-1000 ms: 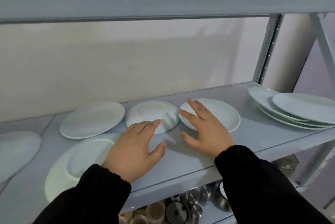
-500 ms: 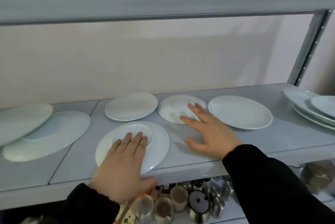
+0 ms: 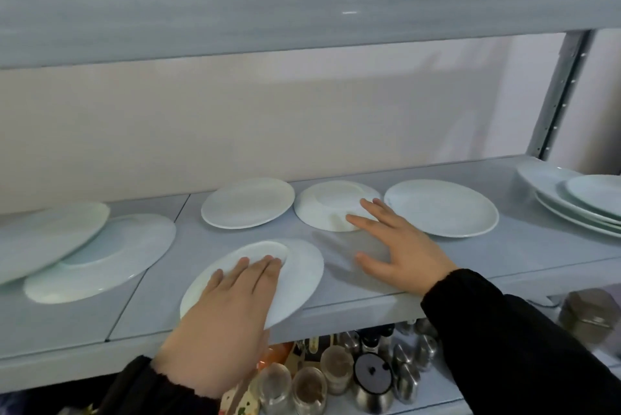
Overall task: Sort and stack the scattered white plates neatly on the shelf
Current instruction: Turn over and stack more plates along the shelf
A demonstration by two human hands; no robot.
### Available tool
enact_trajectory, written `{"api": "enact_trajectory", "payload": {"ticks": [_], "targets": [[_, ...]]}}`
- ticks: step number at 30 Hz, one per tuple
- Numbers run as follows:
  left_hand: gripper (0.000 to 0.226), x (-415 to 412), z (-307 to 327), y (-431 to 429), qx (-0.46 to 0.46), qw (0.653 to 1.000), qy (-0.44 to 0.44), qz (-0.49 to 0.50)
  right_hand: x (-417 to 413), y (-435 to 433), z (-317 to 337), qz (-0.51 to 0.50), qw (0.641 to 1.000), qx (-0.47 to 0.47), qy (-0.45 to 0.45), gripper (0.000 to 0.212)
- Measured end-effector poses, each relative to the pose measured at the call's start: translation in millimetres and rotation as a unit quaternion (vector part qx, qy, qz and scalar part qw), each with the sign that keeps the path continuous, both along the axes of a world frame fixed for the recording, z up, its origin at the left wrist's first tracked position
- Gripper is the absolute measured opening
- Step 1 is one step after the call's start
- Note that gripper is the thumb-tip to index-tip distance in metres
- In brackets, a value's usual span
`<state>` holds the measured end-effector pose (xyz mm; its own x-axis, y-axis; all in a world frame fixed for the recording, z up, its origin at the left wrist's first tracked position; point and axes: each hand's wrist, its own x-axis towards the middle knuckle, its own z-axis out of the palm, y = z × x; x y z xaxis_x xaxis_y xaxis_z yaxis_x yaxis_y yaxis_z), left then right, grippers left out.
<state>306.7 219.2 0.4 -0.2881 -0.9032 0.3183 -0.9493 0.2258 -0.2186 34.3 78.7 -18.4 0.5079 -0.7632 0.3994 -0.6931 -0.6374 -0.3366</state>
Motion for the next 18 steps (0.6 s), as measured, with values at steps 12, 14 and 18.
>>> {"api": "enact_trajectory", "payload": {"ticks": [12,14,18], "targets": [[0.029,-63,84,-52,-0.113,0.888,0.440,-0.075,-84,35,23,-0.081,0.988,-0.056,-0.123,0.061],[0.027,-85,91,-75,-0.097,0.833,0.539,-0.080,-98,40,28,-0.099,0.984,-0.070,-0.127,0.061],[0.028,-133,92,-126,-0.028,0.696,0.711,-0.094,-124,49,33,-0.130,0.981,-0.059,-0.132,0.063]]}}
